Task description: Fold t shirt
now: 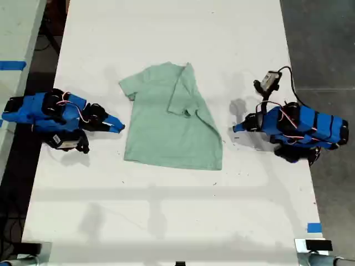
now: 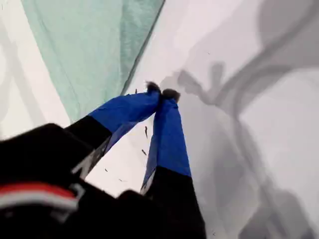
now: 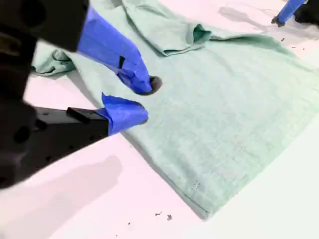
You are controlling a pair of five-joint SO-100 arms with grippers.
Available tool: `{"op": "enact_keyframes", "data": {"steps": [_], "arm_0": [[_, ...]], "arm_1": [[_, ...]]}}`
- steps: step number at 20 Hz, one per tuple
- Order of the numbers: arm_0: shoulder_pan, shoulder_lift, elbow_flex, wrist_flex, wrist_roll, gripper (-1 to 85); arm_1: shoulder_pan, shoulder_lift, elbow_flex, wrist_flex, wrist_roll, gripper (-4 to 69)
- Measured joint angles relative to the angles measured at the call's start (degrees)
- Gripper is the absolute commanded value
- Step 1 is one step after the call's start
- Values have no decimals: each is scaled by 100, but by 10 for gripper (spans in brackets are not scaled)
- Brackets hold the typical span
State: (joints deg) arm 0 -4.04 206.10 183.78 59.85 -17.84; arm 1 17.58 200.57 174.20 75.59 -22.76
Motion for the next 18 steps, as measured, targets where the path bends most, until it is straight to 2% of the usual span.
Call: {"op": "enact_keyframes", "data": {"steps": [1,4,11,13,15,18], "arm_0": [[0,0,0,0,9,0],[-615,0,53,26,914,0],[-642,0,35,18,1028,-1],[-826,-281,-615,193,1266,0],[-1846,-1749,-2092,791,2118,45],[-3384,-5186,-5045,1644,3630,166]], "arm_1": [[0,0,0,0,35,11],[-114,0,0,9,193,11],[-132,0,0,9,211,11],[-132,0,0,9,211,11],[-132,0,0,9,211,11],[-132,0,0,9,211,11]]}}
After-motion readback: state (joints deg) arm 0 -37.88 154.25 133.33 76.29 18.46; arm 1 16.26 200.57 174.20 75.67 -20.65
